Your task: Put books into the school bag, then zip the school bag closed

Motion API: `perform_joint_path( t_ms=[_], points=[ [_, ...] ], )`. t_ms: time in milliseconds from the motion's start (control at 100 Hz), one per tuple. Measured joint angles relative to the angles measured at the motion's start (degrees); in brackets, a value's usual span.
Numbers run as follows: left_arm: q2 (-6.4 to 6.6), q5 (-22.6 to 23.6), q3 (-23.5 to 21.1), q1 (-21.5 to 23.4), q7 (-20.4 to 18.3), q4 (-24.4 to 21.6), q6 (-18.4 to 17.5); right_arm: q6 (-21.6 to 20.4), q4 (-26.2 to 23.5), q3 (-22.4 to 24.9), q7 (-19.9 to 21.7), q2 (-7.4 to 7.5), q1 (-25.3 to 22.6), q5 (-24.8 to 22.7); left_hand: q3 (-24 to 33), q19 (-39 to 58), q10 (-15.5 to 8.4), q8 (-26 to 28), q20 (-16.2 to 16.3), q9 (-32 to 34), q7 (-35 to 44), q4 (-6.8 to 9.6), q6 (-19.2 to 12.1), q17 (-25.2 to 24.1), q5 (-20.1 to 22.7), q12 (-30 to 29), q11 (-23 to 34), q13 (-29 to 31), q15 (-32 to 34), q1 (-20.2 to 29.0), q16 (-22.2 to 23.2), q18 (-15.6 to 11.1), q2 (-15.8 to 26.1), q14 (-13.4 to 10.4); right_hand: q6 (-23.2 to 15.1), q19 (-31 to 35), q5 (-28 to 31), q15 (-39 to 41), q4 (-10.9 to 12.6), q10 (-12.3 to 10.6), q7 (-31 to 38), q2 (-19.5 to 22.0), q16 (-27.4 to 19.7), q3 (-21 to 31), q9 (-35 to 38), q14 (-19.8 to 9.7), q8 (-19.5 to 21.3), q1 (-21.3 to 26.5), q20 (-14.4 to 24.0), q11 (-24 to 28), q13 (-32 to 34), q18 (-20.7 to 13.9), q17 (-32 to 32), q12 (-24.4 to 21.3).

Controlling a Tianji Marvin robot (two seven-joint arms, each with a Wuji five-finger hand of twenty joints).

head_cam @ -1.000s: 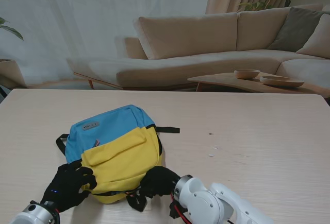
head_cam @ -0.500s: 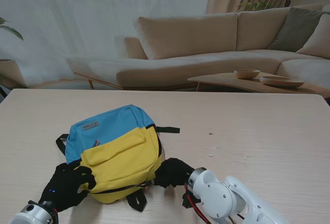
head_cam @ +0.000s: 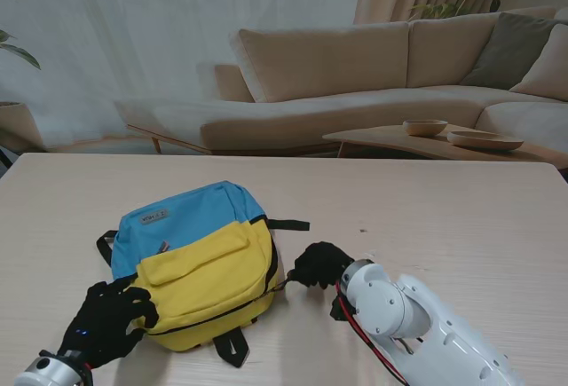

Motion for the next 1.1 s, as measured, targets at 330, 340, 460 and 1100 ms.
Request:
perform_joint_path(
  t_ms=[330,340,460,1100],
  points=[
    [-0.05,0.1,-0.7,0.3,0.1,0.2,0.4,3.1,8.8,-3.1,-9.1,-2.58,7.0,2.5,0.0,0.0,0.0,1.4,0.0,0.0,0.0,0.0,-0.6,0.0,0.0,0.0,0.5,0.0,0.0,0.0,0.0,0.0,0.0,0.0,0.5,0.0,0.0,-0.7,0.0,0.0,0.0,-0.1,0.0,0.0,-0.7,0.0,-2.0,0.0,0.0,-0.6,-0.2,0.0,-1.9,0.0],
    [-0.05,0.1,-0.7,0.3,0.1,0.1,0.5,3.2,9.1,-3.3,-9.3,-2.71,7.2,2.6,0.0,0.0,0.0,1.4,0.0,0.0,0.0,0.0,-0.6,0.0,0.0,0.0,0.5,0.0,0.0,0.0,0.0,0.0,0.0,0.0,0.7,0.0,0.0,-0.7,0.0,0.0,0.0,-0.1,0.0,0.0,-0.7,0.0,-2.1,0.0,0.0,-0.7,-0.2,0.0,-1.9,0.0],
    [-0.05,0.2,-0.6,0.5,0.0,0.0,1.3,4.4,10.3,-3.9,-9.1,-3.59,8.9,3.4,0.0,0.0,0.0,1.5,0.0,0.0,0.0,0.0,-0.8,0.0,0.0,0.0,0.5,0.0,0.0,0.0,0.0,0.0,0.0,0.0,1.0,0.0,0.0,-0.7,0.0,0.0,0.0,-0.1,0.0,0.0,-0.7,0.0,-2.1,0.0,0.0,-0.7,-0.2,0.0,-2.0,0.0],
    [1.61,-6.0,3.8,-5.7,-14.4,-5.8,-3.6,3.2,6.5,-0.8,-3.5,-2.29,6.9,5.7,-5.7,-2.1,0.1,-30.6,0.7,-6.0,-19.8,0.09,7.8,-0.3,-21.9,-4.1,-5.7,-0.2,-2.3,-14.5,0.0,0.0,3.4,0.0,2.2,1.1,0.7,4.1,0.0,0.0,7.9,1.5,0.8,-0.6,1.2,-0.1,5.8,-1.5,0.0,4.5,1.6,0.4,1.9,4.3]
  ],
)
